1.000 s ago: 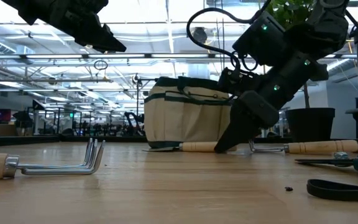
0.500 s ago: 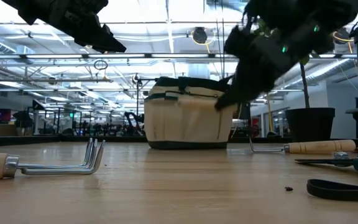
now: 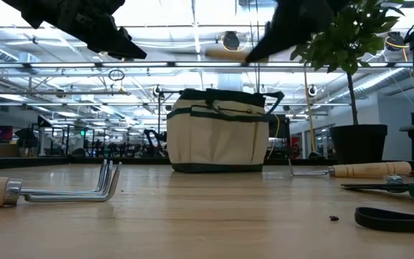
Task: Pick & Place Garden tools in Gardening bag
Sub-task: Put the left brown trowel into the green gardening bag
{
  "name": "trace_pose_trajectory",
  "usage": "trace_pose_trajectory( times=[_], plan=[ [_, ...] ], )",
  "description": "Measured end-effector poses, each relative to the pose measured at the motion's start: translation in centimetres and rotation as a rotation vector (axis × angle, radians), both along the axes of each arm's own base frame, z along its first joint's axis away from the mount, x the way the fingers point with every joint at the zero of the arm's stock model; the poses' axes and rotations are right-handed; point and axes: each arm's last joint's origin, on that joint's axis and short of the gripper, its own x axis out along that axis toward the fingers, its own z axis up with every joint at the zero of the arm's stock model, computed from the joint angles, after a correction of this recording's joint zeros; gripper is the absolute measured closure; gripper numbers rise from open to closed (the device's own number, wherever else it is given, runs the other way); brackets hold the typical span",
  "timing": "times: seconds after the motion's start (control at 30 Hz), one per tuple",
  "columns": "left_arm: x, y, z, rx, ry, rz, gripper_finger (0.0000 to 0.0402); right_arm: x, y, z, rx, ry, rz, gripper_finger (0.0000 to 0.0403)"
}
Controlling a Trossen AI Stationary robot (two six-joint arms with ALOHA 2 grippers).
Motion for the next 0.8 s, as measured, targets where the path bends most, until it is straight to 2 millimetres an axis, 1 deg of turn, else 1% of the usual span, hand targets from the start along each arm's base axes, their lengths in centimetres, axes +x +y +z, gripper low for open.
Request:
trace_pose_trajectory(
  times=[0.13,0.23,0.37,0.43,0.5,0.6,0.7,0.8],
  plan=[
    [0.0,0.0,0.0,-0.007,0.001,0.003,0.0309,-0.1,-0.7,2.6,-0.137,0.089,-0.003,0.0343],
    [0.0,0.0,0.0,-0.007,0.001,0.003,0.0309,-0.5,-1.3,3.8,-0.306,0.187,0.023,0.0343],
    [0.0,0.0,0.0,-0.008,0.002,0.003,0.0309,-0.9,-2.2,3.6,-0.510,0.326,0.078,0.0343],
    [0.0,0.0,0.0,-0.008,0.004,0.003,0.0309,-1.0,-2.6,3.6,-0.587,0.364,0.097,0.0343],
    [0.0,0.0,0.0,-0.008,0.006,0.003,0.0309,-0.8,-2.8,3.4,-0.665,0.407,0.153,0.0343],
    [0.0,0.0,-0.1,-0.007,0.013,0.003,0.0309,-0.5,-2.9,3.5,-0.773,0.430,0.216,0.0343],
    [-0.1,0.0,-0.2,-0.007,0.019,0.002,0.0309,-0.4,-3.2,3.8,-0.845,0.440,0.273,0.0343],
    [-0.1,0.0,-0.2,-0.006,0.019,0.002,0.0309,-0.4,-3.5,3.4,-0.928,0.500,0.340,0.0343]
  ],
)
